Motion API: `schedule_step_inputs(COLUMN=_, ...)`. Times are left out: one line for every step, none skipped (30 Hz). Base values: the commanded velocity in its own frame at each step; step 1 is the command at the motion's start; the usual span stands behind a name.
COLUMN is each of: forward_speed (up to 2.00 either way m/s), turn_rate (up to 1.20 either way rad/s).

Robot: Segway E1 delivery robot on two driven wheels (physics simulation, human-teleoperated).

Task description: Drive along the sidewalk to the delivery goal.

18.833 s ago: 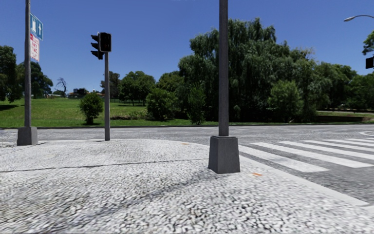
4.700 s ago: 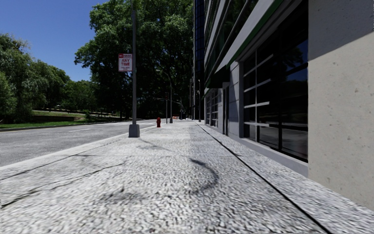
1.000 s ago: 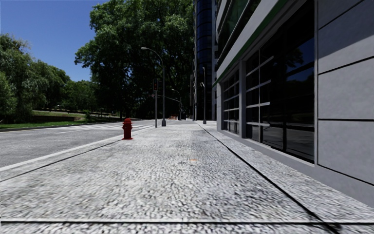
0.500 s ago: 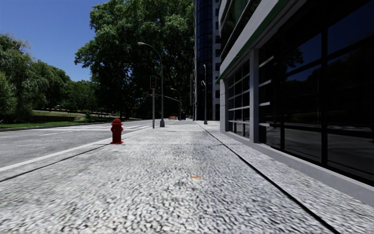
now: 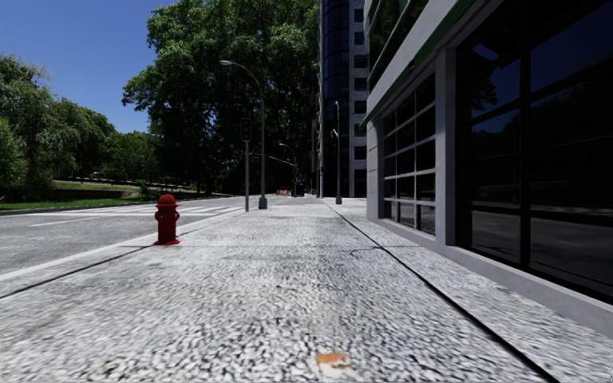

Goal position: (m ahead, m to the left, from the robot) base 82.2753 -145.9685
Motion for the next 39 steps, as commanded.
schedule_step_inputs(forward_speed=2.00, turn_rate=0.00)
schedule_step_inputs(forward_speed=2.00, turn_rate=0.00)
schedule_step_inputs(forward_speed=2.00, turn_rate=0.00)
schedule_step_inputs(forward_speed=2.00, turn_rate=0.00)
schedule_step_inputs(forward_speed=2.00, turn_rate=0.00)
schedule_step_inputs(forward_speed=2.00, turn_rate=0.00)
schedule_step_inputs(forward_speed=2.00, turn_rate=0.00)
schedule_step_inputs(forward_speed=2.00, turn_rate=0.00)
schedule_step_inputs(forward_speed=2.00, turn_rate=0.00)
schedule_step_inputs(forward_speed=2.00, turn_rate=0.00)
schedule_step_inputs(forward_speed=2.00, turn_rate=0.00)
schedule_step_inputs(forward_speed=2.00, turn_rate=0.00)
schedule_step_inputs(forward_speed=2.00, turn_rate=0.00)
schedule_step_inputs(forward_speed=2.00, turn_rate=0.00)
schedule_step_inputs(forward_speed=2.00, turn_rate=0.00)
schedule_step_inputs(forward_speed=2.00, turn_rate=0.00)
schedule_step_inputs(forward_speed=2.00, turn_rate=0.00)
schedule_step_inputs(forward_speed=2.00, turn_rate=0.00)
schedule_step_inputs(forward_speed=2.00, turn_rate=0.00)
schedule_step_inputs(forward_speed=2.00, turn_rate=0.00)
schedule_step_inputs(forward_speed=2.00, turn_rate=0.00)
schedule_step_inputs(forward_speed=2.00, turn_rate=0.00)
schedule_step_inputs(forward_speed=2.00, turn_rate=0.00)
schedule_step_inputs(forward_speed=2.00, turn_rate=0.00)
schedule_step_inputs(forward_speed=2.00, turn_rate=0.00)
schedule_step_inputs(forward_speed=2.00, turn_rate=0.00)
schedule_step_inputs(forward_speed=2.00, turn_rate=0.00)
schedule_step_inputs(forward_speed=2.00, turn_rate=0.00)
schedule_step_inputs(forward_speed=2.00, turn_rate=0.00)
schedule_step_inputs(forward_speed=2.00, turn_rate=0.00)
schedule_step_inputs(forward_speed=2.00, turn_rate=0.00)
schedule_step_inputs(forward_speed=2.00, turn_rate=0.00)
schedule_step_inputs(forward_speed=2.00, turn_rate=0.00)
schedule_step_inputs(forward_speed=2.00, turn_rate=0.00)
schedule_step_inputs(forward_speed=2.00, turn_rate=0.00)
schedule_step_inputs(forward_speed=2.00, turn_rate=0.00)
schedule_step_inputs(forward_speed=2.00, turn_rate=0.00)
schedule_step_inputs(forward_speed=2.00, turn_rate=0.00)
schedule_step_inputs(forward_speed=2.00, turn_rate=0.00)
